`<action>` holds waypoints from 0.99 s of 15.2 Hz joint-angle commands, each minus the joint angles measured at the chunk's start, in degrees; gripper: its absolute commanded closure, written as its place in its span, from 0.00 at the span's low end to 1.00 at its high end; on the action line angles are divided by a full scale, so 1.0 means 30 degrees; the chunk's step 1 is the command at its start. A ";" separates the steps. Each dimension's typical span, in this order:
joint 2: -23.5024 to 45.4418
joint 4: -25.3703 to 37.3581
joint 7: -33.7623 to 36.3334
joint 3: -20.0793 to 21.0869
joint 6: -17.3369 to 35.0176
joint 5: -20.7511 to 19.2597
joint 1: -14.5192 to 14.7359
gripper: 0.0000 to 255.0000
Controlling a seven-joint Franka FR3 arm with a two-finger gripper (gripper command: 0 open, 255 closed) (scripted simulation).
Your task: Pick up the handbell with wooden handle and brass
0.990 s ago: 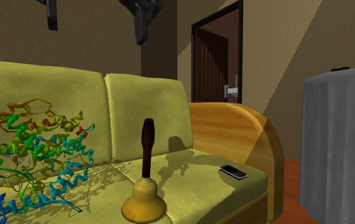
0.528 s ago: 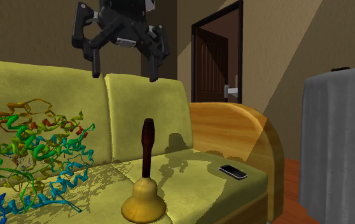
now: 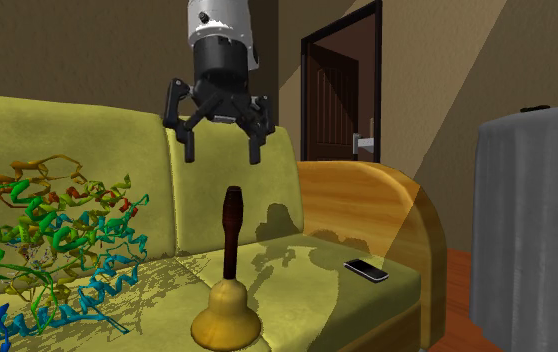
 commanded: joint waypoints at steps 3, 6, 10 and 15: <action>0.3030 0.2272 -0.1167 -0.0631 0.0885 0.0726 -0.0407 0.00; 0.4055 0.2905 -0.1548 -0.0765 0.1294 0.1036 -0.0583 0.00; 0.4478 0.2349 -0.1635 -0.0758 0.2261 0.1146 -0.0599 0.00; 0.4744 0.2005 -0.1699 -0.0754 0.2865 0.1219 -0.0613 1.00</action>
